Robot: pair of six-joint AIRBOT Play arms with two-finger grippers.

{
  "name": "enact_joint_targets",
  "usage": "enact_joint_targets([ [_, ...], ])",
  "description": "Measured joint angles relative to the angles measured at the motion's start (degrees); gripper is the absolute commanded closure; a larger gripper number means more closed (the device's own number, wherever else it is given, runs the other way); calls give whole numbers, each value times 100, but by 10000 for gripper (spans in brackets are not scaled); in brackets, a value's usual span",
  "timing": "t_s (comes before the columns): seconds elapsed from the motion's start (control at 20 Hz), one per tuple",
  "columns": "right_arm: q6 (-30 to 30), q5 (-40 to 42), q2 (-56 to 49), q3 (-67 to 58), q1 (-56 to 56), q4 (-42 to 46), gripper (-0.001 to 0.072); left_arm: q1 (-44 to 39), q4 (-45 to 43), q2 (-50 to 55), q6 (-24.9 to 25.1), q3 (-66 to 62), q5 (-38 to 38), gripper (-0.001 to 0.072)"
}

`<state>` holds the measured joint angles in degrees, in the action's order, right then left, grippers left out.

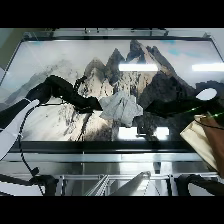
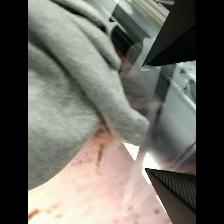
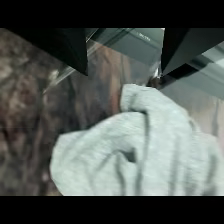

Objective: Fold the shirts.

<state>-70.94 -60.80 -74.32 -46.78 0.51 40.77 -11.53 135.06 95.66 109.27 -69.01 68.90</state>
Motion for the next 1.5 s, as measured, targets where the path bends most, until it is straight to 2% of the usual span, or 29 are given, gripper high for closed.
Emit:
enact_joint_targets([
  [0.05,136,0,-251,26,33,-197,212,-57,39,81,13,-35,-116,315],
  [0.15,431,22,-723,61,122,-640,213,-205,87,321,24,-245,-245,317],
  [0.2,616,52,-964,68,184,-920,213,-299,105,481,24,-409,-229,361],
  [0.25,793,66,-1169,76,240,-1178,220,-391,118,647,24,-588,-201,443],
  [0.3,999,72,-1379,81,295,-1478,350,-470,131,800,24,-754,-136,541],
  [0.35,1207,83,-1539,85,337,-1768,539,-538,131,940,24,-918,-72,610],
  [0.4,1436,85,-1672,87,365,-2070,680,-592,136,1060,24,-1078,31,642],
  [0.45,1674,68,-1762,85,374,-2361,697,-623,136,1143,24,-1209,120,681],
  [0.6,2190,-160,-1808,-39,245,-2918,698,-573,133,1145,22,-1539,422,688],
  [0.75,2389,-422,-1456,-328,-223,-3071,698,-273,122,664,9,-1869,693,688],
  [1.15,1978,-953,870,-1799,-2288,-3080,698,1115,111,-1429,-254,-3630,1213,687],
  [1.35,1880,-1049,1755,-2210,-2761,-3108,698,1602,149,-2140,-306,-4162,1296,686],
  [1.5,1803,-1137,2000,-2302,-2785,-3095,698,1722,131,-2474,-326,-4013,1405,686],
])
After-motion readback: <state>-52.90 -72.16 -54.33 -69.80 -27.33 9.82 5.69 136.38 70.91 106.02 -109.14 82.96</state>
